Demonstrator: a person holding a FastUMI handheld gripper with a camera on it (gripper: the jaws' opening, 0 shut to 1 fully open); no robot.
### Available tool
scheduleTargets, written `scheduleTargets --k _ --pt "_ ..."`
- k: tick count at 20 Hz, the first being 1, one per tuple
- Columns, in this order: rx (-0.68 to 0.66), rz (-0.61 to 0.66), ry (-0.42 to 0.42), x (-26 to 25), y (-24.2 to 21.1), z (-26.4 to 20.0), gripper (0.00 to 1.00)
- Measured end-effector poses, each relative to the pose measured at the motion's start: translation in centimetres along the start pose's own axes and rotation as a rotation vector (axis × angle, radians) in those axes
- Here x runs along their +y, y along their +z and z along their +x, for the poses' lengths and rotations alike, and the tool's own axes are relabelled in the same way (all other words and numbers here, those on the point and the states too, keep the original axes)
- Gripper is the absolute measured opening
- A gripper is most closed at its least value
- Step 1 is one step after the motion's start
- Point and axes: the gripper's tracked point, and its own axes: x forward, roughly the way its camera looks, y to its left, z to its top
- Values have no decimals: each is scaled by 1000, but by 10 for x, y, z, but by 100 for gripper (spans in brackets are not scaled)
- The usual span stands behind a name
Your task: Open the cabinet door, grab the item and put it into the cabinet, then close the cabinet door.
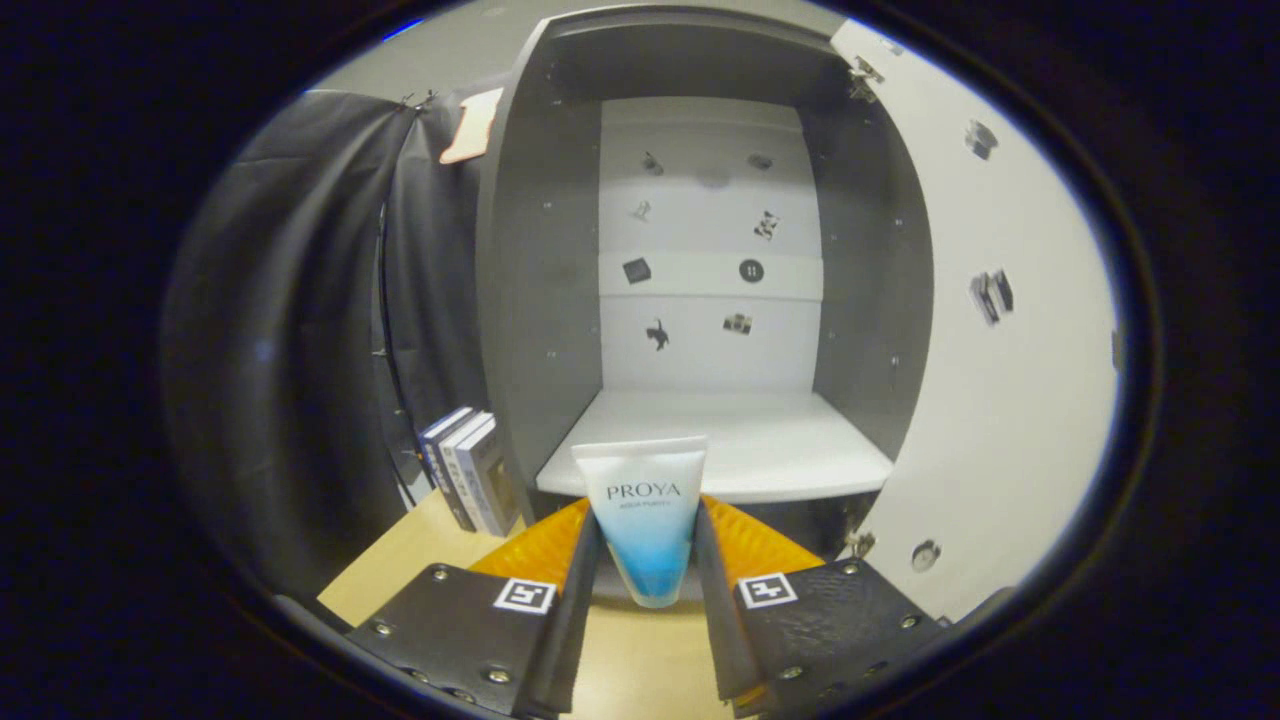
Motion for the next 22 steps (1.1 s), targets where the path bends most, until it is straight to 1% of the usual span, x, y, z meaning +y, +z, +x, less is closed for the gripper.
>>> scheduleTargets --k 2,6,10,12,16,18,22 --pt "-41 12 -13 -8 24 29 52" --pt "-79 47 -32 -24 50 86 52" --pt "-72 55 -55 -42 47 128 52" --pt "-63 52 -73 -52 42 138 52" --pt "-27 55 -78 -57 27 155 52" --pt "0 54 -82 -59 19 158 52" --pt "-6 73 -81 -63 18 161 52"
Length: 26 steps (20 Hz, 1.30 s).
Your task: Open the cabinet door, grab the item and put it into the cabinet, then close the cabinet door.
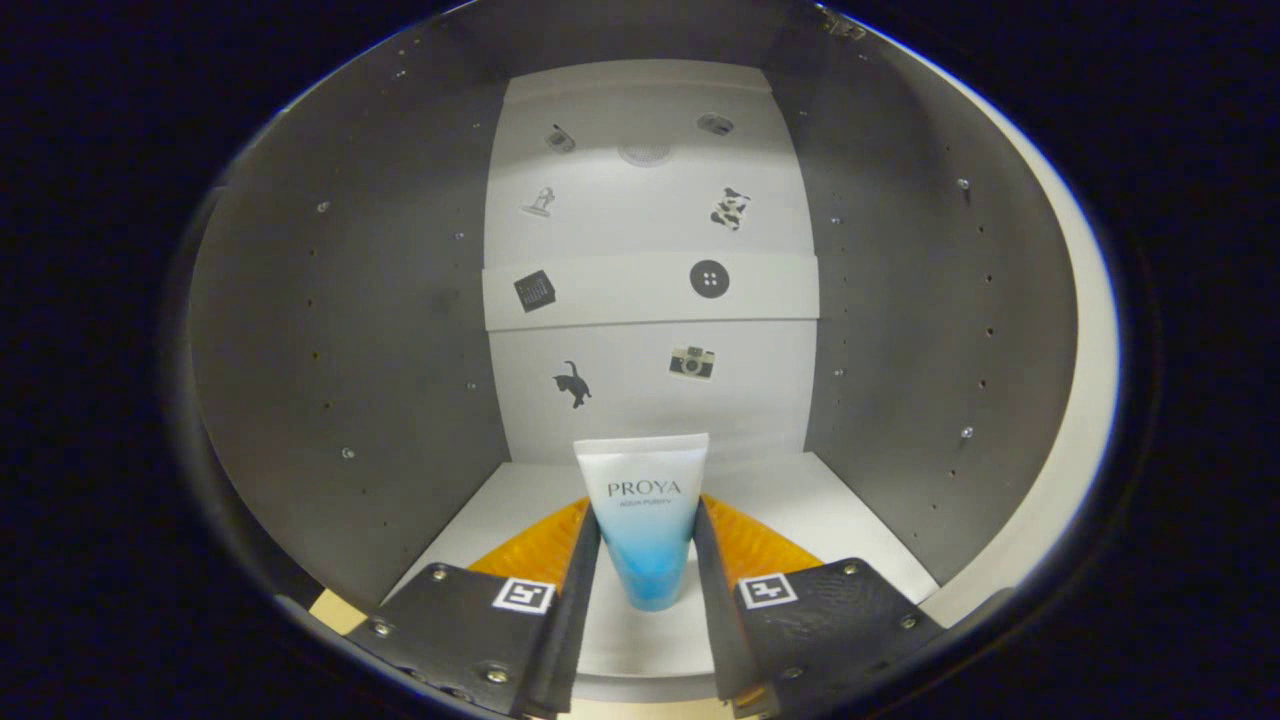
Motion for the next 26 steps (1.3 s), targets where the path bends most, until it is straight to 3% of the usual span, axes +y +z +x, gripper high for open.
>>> scheduleTargets --k 2,8,15,20,26 --pt "6 4 4 -1 -1 1 54" --pt "-26 -10 -13 0 6 -12 100" --pt "-52 -15 -40 1 12 -101 100" --pt "-53 17 -70 -3 0 -211 100" --pt "-88 -4 -167 -31 -7 -349 100"
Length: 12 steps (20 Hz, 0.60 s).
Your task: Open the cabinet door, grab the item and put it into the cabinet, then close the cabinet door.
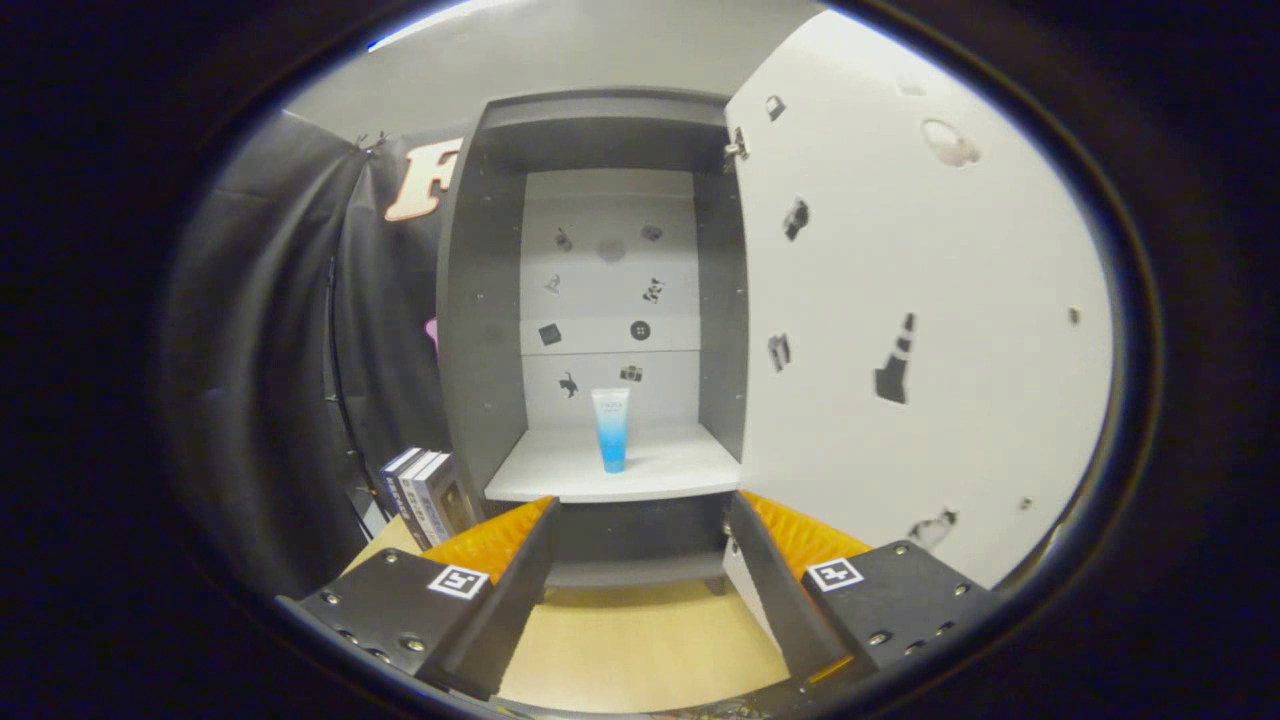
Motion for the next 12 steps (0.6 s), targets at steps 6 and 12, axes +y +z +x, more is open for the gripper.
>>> scheduleTargets --k 6,12 --pt "-26 114 -135 -83 20 -100 100" --pt "-10 82 -331 -200 3 -125 100"
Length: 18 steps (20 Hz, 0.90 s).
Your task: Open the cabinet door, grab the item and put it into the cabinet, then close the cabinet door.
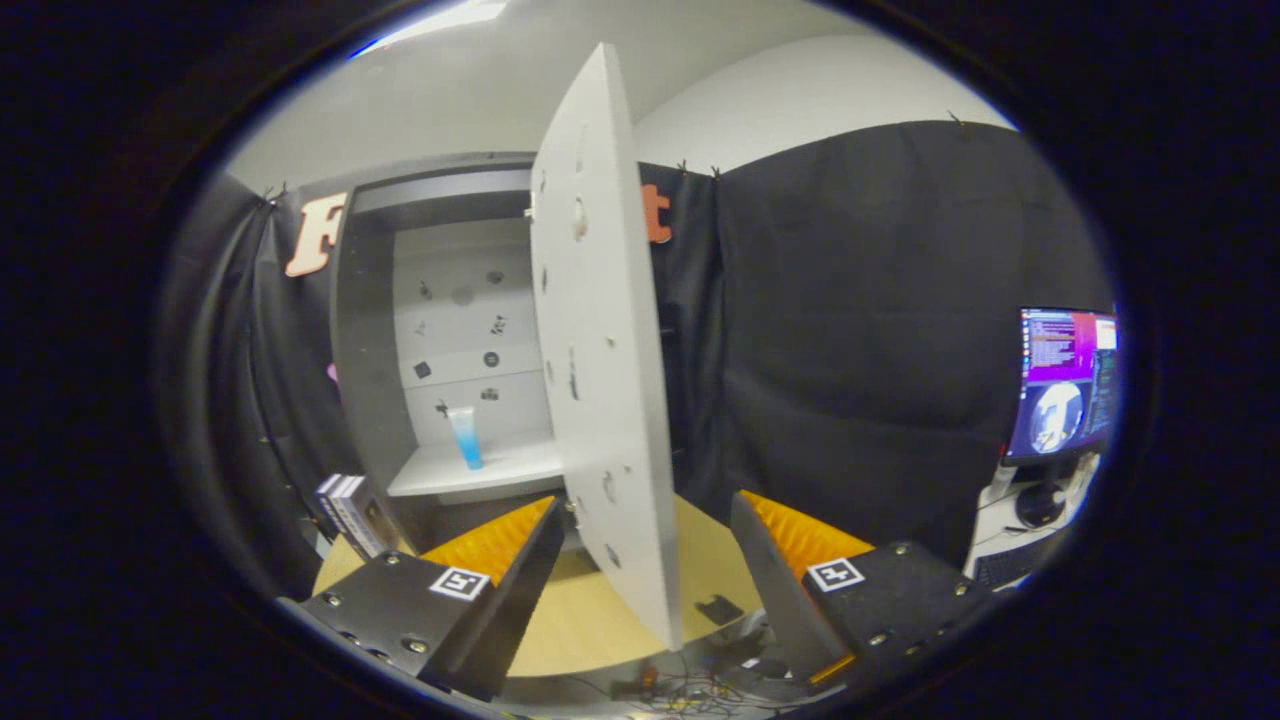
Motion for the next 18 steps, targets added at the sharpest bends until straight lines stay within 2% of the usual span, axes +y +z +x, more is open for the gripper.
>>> scheduleTargets --k 5,8,12,14,18 --pt "6 -54 -70 -40 6 45 100" --pt "-12 -24 -43 -30 18 61 100" --pt "-44 -53 -46 -21 17 54 96" --pt "-49 -49 -20 -9 16 48 97" --pt "-59 -13 97 22 10 39 97"
